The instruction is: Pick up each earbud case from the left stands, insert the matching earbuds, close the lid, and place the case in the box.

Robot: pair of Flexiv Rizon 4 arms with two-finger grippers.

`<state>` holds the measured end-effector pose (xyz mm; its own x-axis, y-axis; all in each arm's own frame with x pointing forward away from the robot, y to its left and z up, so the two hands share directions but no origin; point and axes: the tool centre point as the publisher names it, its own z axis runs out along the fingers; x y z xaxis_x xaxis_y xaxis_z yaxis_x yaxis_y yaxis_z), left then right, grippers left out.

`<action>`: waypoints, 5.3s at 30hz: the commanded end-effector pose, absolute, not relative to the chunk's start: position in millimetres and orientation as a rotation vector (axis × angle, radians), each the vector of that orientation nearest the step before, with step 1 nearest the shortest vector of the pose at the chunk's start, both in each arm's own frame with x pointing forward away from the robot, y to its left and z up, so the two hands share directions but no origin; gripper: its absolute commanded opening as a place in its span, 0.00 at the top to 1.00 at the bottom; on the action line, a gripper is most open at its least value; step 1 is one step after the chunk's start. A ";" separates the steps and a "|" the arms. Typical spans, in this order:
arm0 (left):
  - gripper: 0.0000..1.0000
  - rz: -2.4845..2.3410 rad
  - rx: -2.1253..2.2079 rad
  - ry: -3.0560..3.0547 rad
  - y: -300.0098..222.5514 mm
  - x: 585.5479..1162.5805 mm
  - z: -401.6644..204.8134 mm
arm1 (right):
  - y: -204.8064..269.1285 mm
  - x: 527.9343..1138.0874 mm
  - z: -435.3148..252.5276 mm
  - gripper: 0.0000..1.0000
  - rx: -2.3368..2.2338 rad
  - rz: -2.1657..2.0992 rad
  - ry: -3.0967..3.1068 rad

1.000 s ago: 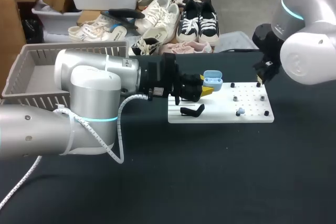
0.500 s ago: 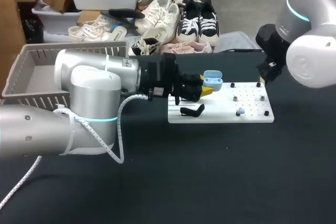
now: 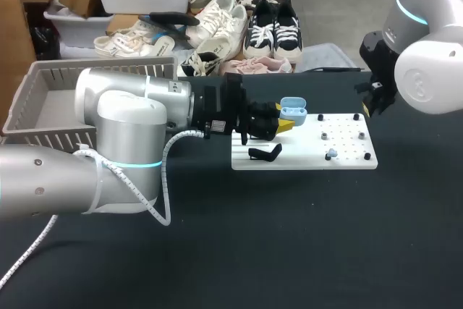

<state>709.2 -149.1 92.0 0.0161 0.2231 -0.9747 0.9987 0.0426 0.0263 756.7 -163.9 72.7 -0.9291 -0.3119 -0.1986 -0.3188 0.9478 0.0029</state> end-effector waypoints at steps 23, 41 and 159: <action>1.00 -1.040 1.343 1.377 -148.7 707.5 91.8 | -140.1 677.1 124.8 1.00 0.845 -0.019 3.002; 1.00 -1.040 1.343 1.377 -148.7 707.5 91.8 | -45.4 663.5 160.4 1.00 0.773 -0.008 2.893; 1.00 -1.040 1.343 1.377 -148.7 707.5 91.8 | 3.4 690.0 141.8 1.00 0.710 -0.064 2.946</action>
<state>709.1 -149.1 91.8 0.0161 0.2232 -0.9746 0.9987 0.0427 0.0263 691.1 3.3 142.1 -0.8854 0.4507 -0.1134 0.4552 0.8903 -0.0157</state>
